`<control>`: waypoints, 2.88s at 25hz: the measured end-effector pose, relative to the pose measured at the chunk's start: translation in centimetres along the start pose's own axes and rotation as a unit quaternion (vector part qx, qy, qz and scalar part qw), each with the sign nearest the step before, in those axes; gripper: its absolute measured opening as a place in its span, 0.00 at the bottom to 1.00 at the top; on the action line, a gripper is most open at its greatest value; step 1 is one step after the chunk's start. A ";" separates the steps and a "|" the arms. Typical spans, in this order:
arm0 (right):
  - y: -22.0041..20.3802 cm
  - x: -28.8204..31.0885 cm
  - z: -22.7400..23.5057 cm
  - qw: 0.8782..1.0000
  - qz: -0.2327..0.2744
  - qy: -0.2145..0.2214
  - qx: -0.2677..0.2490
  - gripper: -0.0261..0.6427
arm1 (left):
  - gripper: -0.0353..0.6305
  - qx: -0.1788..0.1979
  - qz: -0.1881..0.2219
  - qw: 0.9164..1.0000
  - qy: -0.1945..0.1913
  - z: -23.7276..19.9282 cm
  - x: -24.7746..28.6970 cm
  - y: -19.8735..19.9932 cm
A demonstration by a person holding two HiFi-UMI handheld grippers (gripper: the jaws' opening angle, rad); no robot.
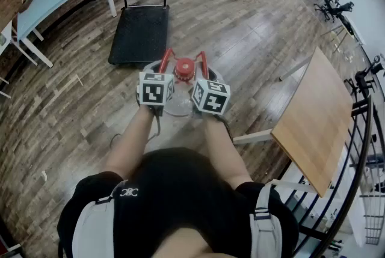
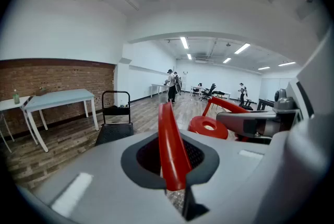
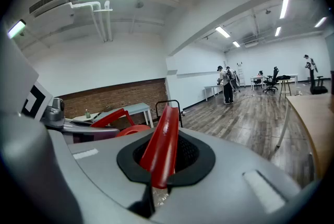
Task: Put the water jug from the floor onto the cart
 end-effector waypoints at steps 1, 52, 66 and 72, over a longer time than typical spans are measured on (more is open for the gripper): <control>-0.1 0.0 -0.1 1.000 0.000 0.001 0.000 0.08 | 0.08 0.000 0.000 1.000 0.001 0.0 0.0 -0.1; 2.6 15.0 3.3 0.996 -0.006 0.045 0.082 0.10 | 0.09 -0.005 -0.011 1.000 0.010 -6.2 13.1 5.4; 6.4 26.4 13.2 0.993 -0.008 0.096 0.064 0.10 | 0.08 -0.016 0.004 0.999 0.049 -3.6 25.8 12.6; 7.4 29.8 17.1 0.991 0.000 0.122 0.053 0.10 | 0.08 -0.024 0.021 0.998 0.058 -2.1 30.0 14.2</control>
Point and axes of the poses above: the fingertips, and each gripper's own axes: x forward along the fingers, z to its right, y out of its top, the point moved 5 cm from there along -x, backward along the fingers, and after that the axes turned 14 degrees about -x, right-handed, at the moved point
